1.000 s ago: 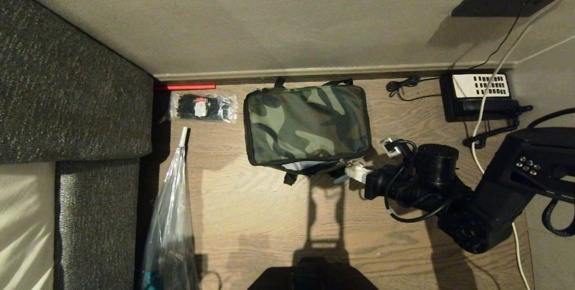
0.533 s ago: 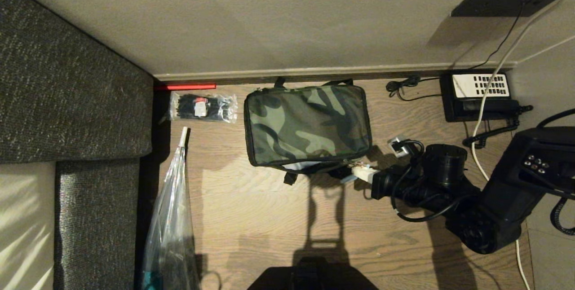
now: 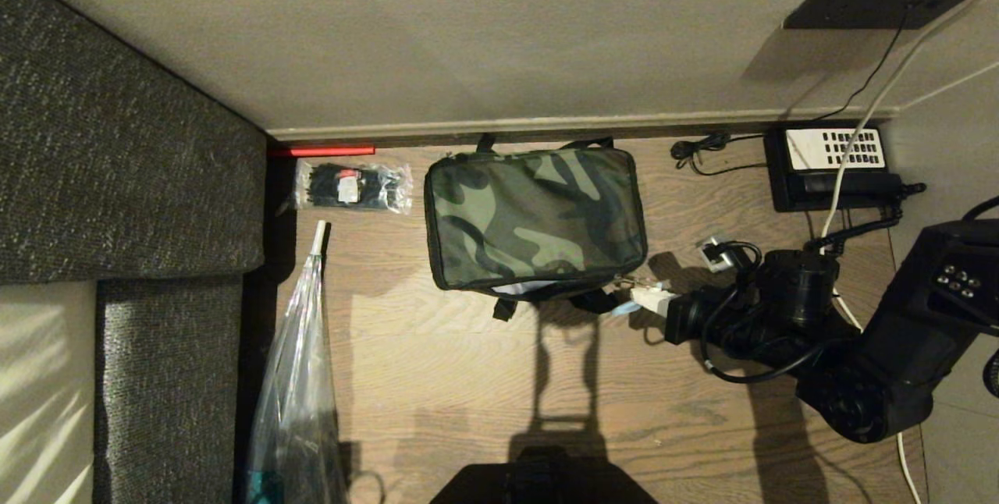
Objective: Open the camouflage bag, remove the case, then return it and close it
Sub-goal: Open the top of the storage box
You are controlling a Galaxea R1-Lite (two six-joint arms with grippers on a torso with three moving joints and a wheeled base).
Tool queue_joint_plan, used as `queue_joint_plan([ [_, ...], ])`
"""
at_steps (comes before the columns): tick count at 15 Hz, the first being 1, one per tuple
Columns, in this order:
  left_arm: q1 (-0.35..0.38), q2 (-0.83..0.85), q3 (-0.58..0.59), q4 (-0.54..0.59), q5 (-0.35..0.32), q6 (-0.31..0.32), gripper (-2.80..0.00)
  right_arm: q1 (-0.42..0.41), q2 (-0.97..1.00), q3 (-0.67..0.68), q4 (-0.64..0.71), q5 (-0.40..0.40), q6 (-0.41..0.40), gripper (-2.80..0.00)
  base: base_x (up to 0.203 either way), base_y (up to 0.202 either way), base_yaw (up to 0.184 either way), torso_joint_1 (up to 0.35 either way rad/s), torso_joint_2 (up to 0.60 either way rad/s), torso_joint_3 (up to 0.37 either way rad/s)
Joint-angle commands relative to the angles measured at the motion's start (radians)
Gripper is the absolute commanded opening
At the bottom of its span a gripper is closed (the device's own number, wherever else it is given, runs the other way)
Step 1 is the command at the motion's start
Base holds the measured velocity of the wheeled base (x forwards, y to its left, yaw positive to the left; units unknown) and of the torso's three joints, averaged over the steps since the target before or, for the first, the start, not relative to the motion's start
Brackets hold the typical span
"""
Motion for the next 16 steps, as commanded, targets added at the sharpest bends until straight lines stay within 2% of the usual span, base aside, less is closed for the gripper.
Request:
queue_joint_plan([
  [1, 0.0, 0.0, 0.003, 0.0, 0.001, 0.0, -2.8, -0.009, 0.002, -0.002, -0.007, 0.002, -0.001, -2.8, 0.0, 0.0, 0.0, 0.0, 0.0, 0.0],
  [16, 0.001, 0.0, 0.003, 0.0, 0.001, 0.0, -2.8, -0.117, 0.049, -0.034, -0.008, 0.001, -0.094, -2.8, 0.0, 0.0, 0.0, 0.0, 0.0, 0.0],
])
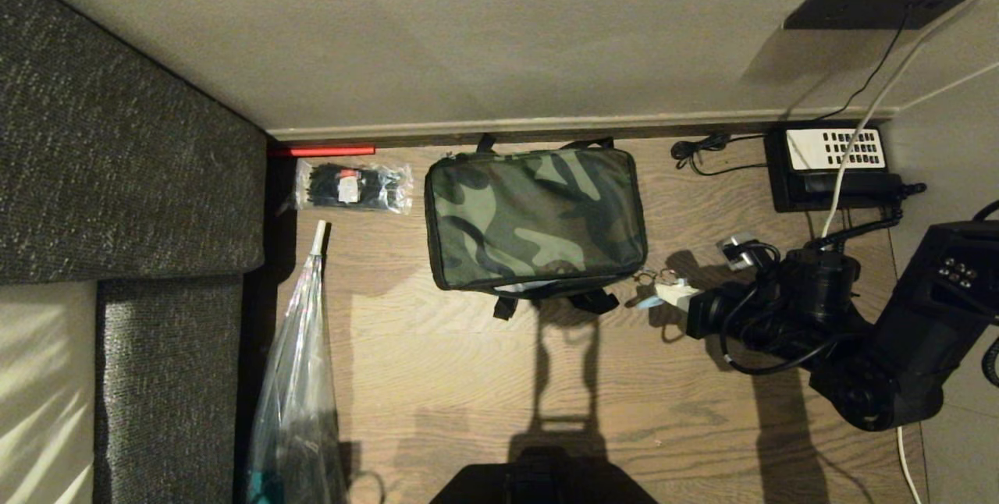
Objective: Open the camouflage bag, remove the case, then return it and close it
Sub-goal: Open the top of the storage box
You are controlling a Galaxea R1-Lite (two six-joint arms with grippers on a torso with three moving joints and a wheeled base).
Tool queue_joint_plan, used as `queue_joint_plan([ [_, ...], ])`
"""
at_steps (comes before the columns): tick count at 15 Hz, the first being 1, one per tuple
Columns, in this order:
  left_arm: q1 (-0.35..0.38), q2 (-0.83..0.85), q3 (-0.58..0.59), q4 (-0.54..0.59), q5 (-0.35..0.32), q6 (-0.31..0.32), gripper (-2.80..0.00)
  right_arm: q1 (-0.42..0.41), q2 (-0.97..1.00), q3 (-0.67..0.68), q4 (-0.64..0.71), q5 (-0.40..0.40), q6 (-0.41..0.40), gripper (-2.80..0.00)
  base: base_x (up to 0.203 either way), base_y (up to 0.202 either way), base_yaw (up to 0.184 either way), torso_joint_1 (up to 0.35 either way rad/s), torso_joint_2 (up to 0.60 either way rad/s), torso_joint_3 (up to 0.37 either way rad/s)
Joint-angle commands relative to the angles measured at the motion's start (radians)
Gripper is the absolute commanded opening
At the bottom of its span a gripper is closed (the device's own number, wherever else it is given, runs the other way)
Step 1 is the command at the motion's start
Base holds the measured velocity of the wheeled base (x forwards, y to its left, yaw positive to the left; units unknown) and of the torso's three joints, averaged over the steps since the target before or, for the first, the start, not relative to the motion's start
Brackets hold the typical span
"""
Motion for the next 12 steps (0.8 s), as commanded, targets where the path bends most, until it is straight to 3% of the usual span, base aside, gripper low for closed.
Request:
queue_joint_plan([
  [1, 0.002, 0.0, 0.003, 0.0, 0.0, 0.0, -2.8, -0.011, 0.011, -0.018, -0.006, 0.001, 0.0, -2.8, 0.0, 0.0, 0.0, 0.0, 0.0, 0.0],
  [12, 0.001, -0.002, 0.003, 0.0, 0.0, 0.0, -2.8, -0.031, -0.02, -0.092, 0.007, 0.019, 0.003, -2.8, 0.0, 0.0, 0.0, 0.0, 0.0, 0.0],
])
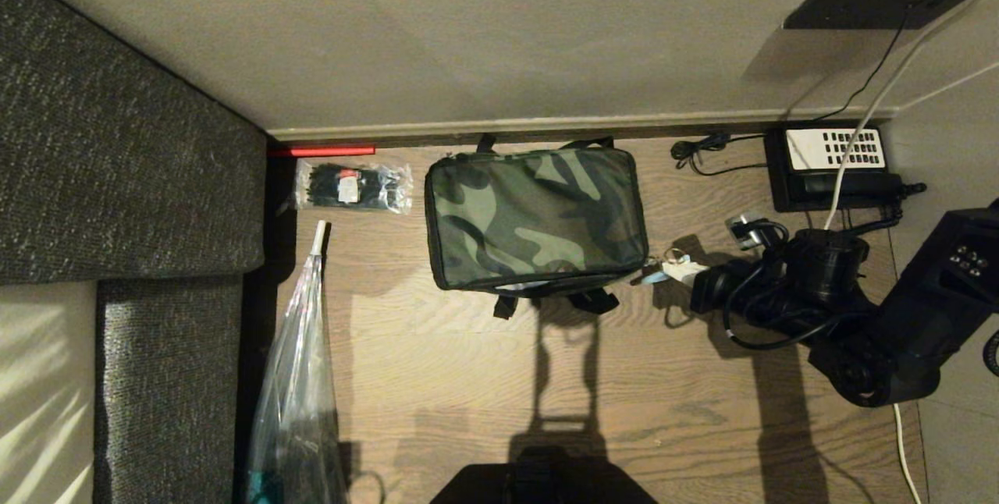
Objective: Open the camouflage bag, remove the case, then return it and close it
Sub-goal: Open the top of the storage box
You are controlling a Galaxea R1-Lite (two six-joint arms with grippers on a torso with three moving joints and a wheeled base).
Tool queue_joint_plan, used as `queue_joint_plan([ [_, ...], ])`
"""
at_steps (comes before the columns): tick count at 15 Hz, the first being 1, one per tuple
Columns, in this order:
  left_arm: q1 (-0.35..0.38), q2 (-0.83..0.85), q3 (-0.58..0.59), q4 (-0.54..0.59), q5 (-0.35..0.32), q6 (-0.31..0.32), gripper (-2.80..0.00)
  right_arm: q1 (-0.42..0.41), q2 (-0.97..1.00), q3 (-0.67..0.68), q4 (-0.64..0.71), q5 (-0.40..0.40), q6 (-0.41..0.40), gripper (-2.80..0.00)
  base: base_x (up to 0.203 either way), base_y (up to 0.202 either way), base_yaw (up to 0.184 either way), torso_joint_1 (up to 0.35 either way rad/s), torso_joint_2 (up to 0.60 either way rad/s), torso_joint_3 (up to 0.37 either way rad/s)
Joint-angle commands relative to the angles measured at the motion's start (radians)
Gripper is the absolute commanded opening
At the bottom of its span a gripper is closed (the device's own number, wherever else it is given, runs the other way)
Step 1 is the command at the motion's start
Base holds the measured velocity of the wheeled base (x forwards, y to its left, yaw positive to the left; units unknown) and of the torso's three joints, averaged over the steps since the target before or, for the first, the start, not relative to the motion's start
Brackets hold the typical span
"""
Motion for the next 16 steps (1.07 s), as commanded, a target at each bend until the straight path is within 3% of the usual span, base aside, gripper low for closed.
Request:
queue_joint_plan([
  [1, 0.001, 0.0, 0.003, 0.0, 0.0, 0.0, -2.8, 0.001, -0.007, -0.01, -0.008, 0.014, -0.001, -2.8, 0.0, 0.0, 0.0, 0.0, 0.0, 0.0],
  [16, 0.001, -0.001, 0.003, 0.0, 0.0, 0.0, -2.8, -0.003, 0.046, -0.148, -0.018, 0.021, -0.008, -2.8, 0.0, 0.0, 0.0, 0.0, 0.0, 0.0],
])
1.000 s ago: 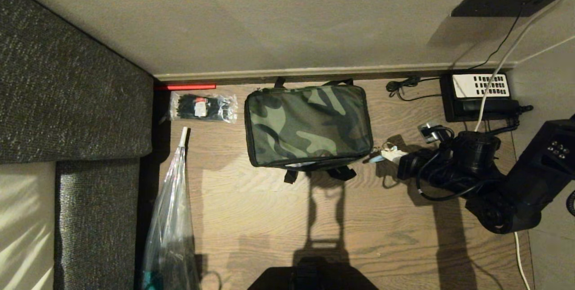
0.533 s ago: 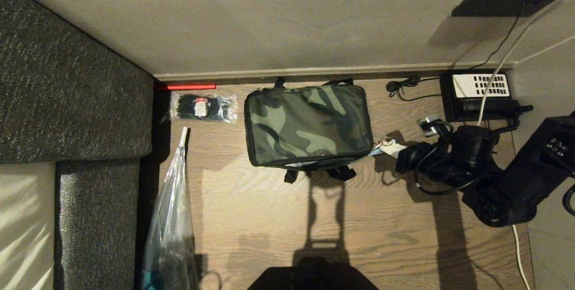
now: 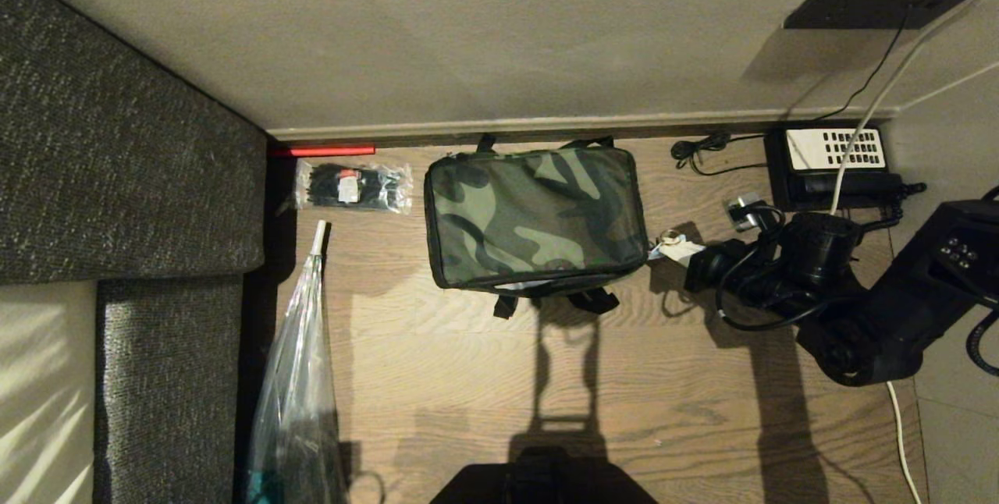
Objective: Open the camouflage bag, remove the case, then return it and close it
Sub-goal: Open the top of the storage box
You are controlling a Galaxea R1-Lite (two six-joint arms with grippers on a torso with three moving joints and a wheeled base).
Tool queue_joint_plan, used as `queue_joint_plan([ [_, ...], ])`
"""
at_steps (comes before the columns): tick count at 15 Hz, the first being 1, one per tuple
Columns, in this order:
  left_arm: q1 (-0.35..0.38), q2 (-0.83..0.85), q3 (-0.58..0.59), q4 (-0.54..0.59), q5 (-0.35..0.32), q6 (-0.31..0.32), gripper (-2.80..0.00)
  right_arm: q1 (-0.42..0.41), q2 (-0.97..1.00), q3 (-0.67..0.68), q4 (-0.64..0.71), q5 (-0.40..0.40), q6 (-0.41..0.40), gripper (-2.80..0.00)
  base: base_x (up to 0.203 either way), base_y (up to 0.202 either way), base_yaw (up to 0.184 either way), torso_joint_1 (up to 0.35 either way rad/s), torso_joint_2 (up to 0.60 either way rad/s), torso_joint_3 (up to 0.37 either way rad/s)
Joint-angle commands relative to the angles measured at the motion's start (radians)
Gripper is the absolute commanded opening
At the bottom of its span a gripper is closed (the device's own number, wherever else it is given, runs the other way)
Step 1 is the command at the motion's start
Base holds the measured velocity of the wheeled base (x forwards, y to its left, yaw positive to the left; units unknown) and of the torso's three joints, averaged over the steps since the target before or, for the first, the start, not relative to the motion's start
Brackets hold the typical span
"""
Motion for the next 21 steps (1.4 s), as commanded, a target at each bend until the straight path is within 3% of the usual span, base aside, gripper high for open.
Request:
queue_joint_plan([
  [1, 0.0, -0.002, 0.003, 0.0, 0.0, -0.001, -2.8, -0.008, 0.023, -0.032, -0.008, -0.001, -0.002, -2.8, 0.0, 0.0, 0.0, 0.0, 0.0, 0.0],
  [12, 0.0, -0.001, 0.003, 0.0, 0.0, -0.001, -2.8, -0.01, 0.03, -0.139, 0.004, -0.003, 0.016, -2.8, 0.0, 0.0, 0.0, 0.0, 0.0, 0.0],
  [21, 0.0, -0.002, 0.003, 0.0, 0.0, -0.001, -2.8, 0.004, 0.03, -0.209, 0.006, -0.004, 0.103, -2.8, 0.0, 0.0, 0.0, 0.0, 0.0, 0.0],
])
